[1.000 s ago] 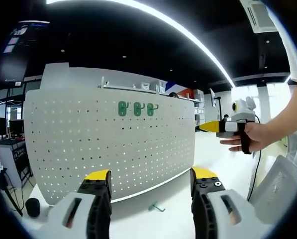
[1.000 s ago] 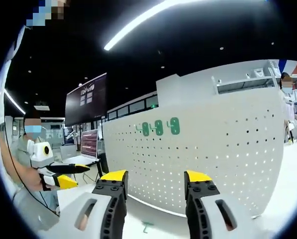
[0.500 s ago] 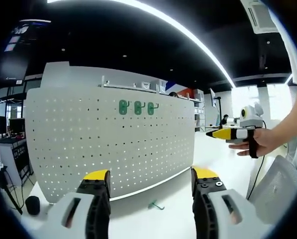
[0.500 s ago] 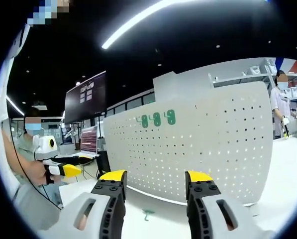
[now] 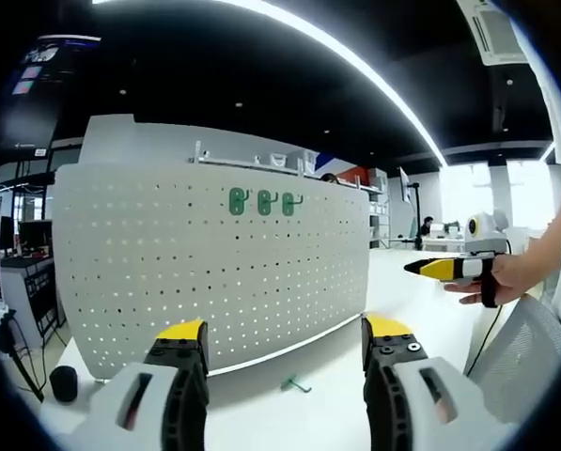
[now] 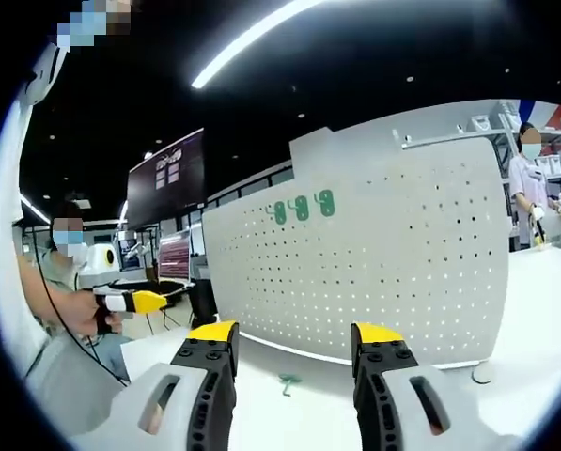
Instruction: Insert the hook assembly into the mounting plate slot until the hook locks in place.
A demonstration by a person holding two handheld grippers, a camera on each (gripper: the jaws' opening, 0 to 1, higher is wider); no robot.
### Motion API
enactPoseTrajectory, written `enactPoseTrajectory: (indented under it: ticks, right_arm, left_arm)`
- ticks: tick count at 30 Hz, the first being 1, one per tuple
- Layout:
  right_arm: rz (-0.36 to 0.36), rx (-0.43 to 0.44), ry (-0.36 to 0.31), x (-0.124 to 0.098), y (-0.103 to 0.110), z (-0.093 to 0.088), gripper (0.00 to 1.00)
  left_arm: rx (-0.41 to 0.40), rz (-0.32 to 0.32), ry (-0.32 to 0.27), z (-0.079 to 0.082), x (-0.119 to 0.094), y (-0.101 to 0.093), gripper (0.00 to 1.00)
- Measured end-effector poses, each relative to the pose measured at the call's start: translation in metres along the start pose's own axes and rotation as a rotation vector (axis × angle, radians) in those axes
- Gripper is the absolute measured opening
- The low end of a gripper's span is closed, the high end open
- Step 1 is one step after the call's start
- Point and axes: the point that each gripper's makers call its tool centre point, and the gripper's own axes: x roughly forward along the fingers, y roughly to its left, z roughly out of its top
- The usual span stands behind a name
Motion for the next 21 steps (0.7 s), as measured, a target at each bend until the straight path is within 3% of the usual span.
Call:
enactPoseTrajectory:
  ticks: [7, 21]
  right_arm:
    - [-0.04, 0.012, 0.003, -0.007, -0.01, -0.004, 0.45]
    - [0.026, -0.023, 0.023, -0.005, 0.007, -0.005, 0.46]
  left_arm:
    - [0.015, 0.014, 0.002, -0.001, -0.007, 0.002, 0.67]
    - [0.01, 0.027, 0.027, -0.012, -0.006, 0.005, 0.66]
